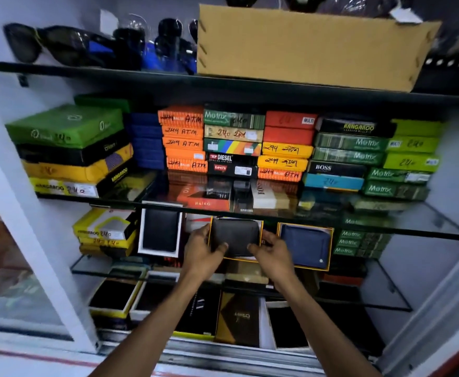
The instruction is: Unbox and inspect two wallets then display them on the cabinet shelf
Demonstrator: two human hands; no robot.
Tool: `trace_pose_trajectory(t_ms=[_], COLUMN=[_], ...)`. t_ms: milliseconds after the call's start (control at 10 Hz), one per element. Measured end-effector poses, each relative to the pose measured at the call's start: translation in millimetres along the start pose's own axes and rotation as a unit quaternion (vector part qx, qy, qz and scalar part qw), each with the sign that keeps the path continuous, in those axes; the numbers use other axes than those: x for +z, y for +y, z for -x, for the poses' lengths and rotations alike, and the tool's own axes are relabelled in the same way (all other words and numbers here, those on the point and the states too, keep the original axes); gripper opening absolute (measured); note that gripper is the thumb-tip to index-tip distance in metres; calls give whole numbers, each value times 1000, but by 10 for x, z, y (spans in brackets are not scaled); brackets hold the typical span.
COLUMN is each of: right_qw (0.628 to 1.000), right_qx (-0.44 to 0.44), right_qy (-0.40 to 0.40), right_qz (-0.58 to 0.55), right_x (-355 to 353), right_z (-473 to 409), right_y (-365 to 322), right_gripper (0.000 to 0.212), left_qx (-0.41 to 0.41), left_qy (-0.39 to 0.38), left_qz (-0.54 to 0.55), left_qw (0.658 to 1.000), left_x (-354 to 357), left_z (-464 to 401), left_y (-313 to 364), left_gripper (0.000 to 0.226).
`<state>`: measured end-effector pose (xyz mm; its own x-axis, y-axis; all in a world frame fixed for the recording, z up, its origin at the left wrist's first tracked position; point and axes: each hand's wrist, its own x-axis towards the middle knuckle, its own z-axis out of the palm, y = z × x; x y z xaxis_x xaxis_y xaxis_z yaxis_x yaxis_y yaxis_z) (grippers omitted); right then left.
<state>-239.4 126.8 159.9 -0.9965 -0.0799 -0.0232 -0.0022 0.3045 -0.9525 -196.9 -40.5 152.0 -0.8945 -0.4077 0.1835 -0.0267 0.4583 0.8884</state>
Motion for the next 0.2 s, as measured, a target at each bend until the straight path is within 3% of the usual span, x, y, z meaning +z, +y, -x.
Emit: trace_pose_trajectory(t_ms=[200], right_qw=[999], right_qx=[-31], right_qy=[-17], right_qz=[17], right_x=[-45], right_z=[37], right_y=[33], right_gripper=[66], left_qx=[8], left_qy=[-15], left_qz=[-33], left_qw=[999], left_x=[36], left_z=[6], left_y=[-114], left_gripper=[64])
